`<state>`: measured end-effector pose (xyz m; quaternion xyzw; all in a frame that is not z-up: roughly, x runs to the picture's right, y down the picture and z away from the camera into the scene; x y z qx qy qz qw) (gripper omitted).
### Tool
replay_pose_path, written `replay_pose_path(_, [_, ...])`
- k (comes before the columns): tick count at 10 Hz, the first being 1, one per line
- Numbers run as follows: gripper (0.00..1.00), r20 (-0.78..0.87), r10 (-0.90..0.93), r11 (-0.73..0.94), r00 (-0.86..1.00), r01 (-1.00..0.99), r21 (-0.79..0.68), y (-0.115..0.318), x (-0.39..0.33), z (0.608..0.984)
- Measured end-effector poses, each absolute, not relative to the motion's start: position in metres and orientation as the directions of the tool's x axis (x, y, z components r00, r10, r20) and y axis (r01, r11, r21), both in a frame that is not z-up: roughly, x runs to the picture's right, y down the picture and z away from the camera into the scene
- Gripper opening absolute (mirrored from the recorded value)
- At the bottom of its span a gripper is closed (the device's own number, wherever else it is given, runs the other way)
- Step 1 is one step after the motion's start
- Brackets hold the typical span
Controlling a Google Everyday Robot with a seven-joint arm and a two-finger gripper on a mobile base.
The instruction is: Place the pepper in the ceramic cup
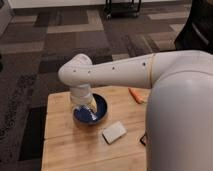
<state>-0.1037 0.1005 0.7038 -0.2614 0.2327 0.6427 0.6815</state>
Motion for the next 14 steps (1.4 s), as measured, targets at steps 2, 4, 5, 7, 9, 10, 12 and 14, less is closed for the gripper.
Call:
replay_pose_path(2, [0.65,-0.653,0.754,0.037,0.065,-0.998,-0.057,0.101,-0.104,0.704])
replay_pose_path(4, [0.65,-0.652,0.755,0.037,0.065,-0.998,-0.057,0.1,-0.104,0.703])
replay_pose_path(5, [0.65,-0.652,0.755,0.037,0.066,-0.998,-0.057,0.1,-0.104,0.703])
replay_pose_path(7, [0.65,-0.652,0.755,0.037,0.065,-0.998,-0.057,0.1,-0.104,0.703])
replay_pose_path(9, [0.65,-0.652,0.755,0.037,0.066,-0.998,-0.057,0.1,-0.104,0.703])
replay_pose_path(10, [0.65,-0.652,0.755,0.037,0.065,-0.998,-0.057,0.1,-0.104,0.703])
replay_pose_path(12, [0.65,-0.651,0.756,0.034,0.064,-0.998,-0.059,0.099,-0.103,0.703])
replay_pose_path(14, [0.65,-0.64,0.767,0.011,0.043,-0.999,-0.053,0.084,-0.087,0.706])
